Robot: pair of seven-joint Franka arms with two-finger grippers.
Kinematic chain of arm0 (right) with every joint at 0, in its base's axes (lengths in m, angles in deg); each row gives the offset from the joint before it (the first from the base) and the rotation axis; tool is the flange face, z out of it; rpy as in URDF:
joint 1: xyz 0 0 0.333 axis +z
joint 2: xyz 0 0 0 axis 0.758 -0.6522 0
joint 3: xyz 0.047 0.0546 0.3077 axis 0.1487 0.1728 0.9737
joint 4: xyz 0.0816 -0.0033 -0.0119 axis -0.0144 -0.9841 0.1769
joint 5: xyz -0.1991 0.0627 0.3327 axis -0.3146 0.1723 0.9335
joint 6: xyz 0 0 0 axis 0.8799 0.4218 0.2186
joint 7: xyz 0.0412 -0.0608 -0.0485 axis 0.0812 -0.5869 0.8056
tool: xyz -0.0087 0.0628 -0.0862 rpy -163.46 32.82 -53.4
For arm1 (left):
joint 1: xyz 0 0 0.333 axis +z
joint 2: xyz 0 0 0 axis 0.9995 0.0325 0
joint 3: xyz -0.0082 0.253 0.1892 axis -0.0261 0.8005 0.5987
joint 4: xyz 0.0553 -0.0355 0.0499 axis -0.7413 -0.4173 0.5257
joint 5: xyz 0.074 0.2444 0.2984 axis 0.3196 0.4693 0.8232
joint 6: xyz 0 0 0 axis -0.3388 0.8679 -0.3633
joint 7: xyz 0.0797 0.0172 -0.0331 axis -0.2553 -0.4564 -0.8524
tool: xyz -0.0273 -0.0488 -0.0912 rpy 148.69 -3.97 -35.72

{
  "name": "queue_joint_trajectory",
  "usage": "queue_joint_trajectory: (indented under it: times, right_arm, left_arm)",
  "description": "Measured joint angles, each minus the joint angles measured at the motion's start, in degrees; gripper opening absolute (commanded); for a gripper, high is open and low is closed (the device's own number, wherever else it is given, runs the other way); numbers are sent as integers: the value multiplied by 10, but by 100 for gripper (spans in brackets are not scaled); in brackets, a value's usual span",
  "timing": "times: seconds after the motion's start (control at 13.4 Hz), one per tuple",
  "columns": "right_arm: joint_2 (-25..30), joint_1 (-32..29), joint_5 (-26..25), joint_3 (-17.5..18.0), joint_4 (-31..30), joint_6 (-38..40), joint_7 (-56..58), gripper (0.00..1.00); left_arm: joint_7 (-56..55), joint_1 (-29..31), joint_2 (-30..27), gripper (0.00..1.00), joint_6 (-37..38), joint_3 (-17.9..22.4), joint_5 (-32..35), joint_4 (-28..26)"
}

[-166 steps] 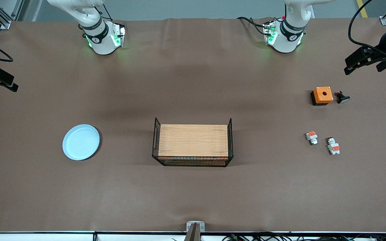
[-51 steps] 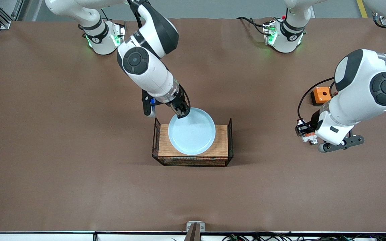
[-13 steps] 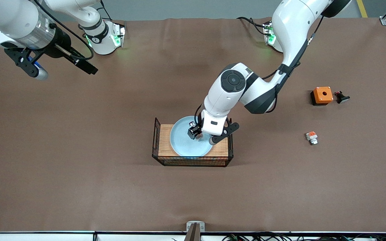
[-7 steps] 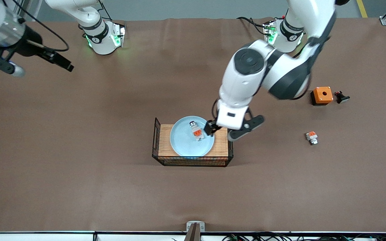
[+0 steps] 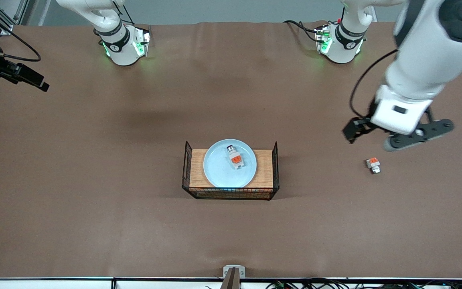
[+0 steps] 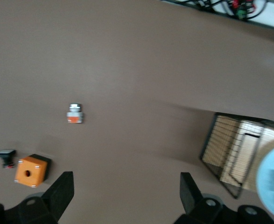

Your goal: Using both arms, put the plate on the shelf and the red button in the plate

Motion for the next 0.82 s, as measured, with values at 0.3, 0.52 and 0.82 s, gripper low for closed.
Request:
queue_joint_trajectory:
  times: [0.3, 0.52, 0.82]
  right_arm:
    - [-5, 0, -4, 6, 45, -8, 5, 100]
    - [-39, 0, -5, 8, 100, -10, 6, 100]
    - [-98, 0, -5, 10, 167, -17, 11, 100]
  left_arm:
    - [56, 60, -19, 100, 54, 0, -3, 0]
    - [142, 112, -52, 100, 68, 0, -47, -1]
    - [241, 174, -89, 100, 79, 1, -72, -13]
